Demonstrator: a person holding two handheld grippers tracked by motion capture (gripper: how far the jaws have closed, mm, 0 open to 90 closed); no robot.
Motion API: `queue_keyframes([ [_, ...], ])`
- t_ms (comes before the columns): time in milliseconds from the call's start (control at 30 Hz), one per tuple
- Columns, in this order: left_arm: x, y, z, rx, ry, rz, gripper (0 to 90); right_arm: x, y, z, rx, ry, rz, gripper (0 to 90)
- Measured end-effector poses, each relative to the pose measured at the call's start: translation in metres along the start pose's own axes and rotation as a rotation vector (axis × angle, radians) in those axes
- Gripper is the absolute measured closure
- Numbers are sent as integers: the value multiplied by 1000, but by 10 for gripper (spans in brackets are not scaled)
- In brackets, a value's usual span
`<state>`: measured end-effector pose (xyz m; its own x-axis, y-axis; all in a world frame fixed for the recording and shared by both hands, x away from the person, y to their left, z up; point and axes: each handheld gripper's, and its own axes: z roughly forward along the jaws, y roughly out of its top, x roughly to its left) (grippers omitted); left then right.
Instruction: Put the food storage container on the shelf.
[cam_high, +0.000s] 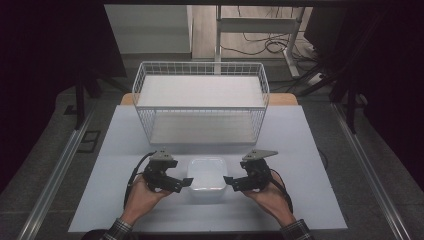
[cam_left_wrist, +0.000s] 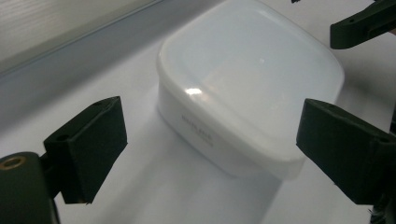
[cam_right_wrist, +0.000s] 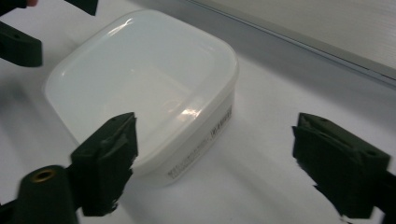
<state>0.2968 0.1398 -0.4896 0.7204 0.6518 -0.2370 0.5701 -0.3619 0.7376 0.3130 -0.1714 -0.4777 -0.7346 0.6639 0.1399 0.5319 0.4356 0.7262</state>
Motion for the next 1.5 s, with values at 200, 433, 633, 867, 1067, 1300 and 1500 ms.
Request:
queue_keyframes([
  [200,2,9,9,4,-6,-8,126,1,10,8,2,20,-7,193],
  [433,13,-3,19,-11,-83,-70,170,1,12,24,27,66,3,185],
  [633,16,-10,22,-10,-199,-135,257,-1,10,26,41,142,55,246],
  [867,11,-15,7,1,-208,-138,436,1,6,16,74,178,109,425],
  [1067,-1,-15,-3,-26,-156,-148,619,1,1,-1,57,177,175,628],
  [1300,-4,-15,-6,-79,-98,-170,799,8,2,-10,-16,62,143,777],
  [1500,-3,-15,-4,-101,-69,-198,799,12,-1,-8,-64,40,165,777],
])
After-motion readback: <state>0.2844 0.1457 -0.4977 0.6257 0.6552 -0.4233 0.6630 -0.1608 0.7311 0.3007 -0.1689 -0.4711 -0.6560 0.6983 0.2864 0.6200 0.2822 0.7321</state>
